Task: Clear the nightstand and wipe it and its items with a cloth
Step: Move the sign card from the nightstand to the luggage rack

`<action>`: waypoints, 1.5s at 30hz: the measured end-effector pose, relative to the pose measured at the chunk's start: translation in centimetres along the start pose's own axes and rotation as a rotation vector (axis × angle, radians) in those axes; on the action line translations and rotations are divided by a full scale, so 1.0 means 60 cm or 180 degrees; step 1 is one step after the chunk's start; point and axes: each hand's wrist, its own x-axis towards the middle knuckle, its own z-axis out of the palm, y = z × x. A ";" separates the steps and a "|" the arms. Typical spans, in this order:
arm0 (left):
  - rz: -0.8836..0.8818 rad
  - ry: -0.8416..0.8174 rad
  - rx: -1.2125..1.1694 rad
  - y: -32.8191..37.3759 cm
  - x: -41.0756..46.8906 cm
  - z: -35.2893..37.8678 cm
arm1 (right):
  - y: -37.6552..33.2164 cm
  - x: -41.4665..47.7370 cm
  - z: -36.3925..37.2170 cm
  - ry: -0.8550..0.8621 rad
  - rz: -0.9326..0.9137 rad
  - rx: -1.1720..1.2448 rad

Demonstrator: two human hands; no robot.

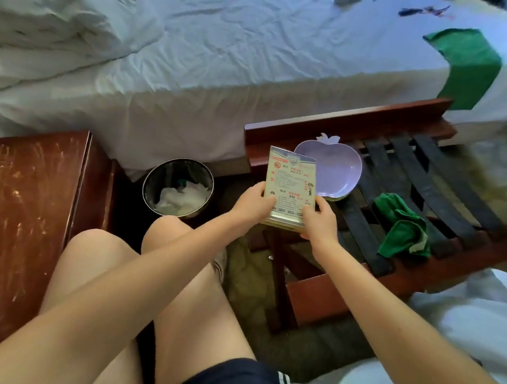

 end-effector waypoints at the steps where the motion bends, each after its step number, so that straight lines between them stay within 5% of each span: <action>1: 0.0044 -0.0124 -0.0040 0.005 0.001 0.014 | 0.003 0.003 -0.015 0.0066 -0.0003 -0.0001; 7: -0.0123 -0.0894 -0.0107 0.027 0.006 0.087 | 0.033 0.016 -0.098 0.0348 0.0046 -0.0108; 25: -0.0240 -0.0937 0.0056 0.014 0.012 0.209 | 0.107 0.025 -0.196 0.0206 0.0496 -0.1647; 37: -0.0186 -0.0778 0.0028 0.001 0.027 0.217 | 0.103 0.041 -0.241 0.1375 -0.0777 -0.2195; 41: -0.0159 -0.0910 -0.0091 0.006 0.024 0.218 | 0.109 0.064 -0.263 0.1488 -0.0484 -0.2479; 45: -0.0240 -0.0944 -0.0015 0.017 0.023 0.219 | 0.112 0.077 -0.276 0.1016 -0.0103 -0.2459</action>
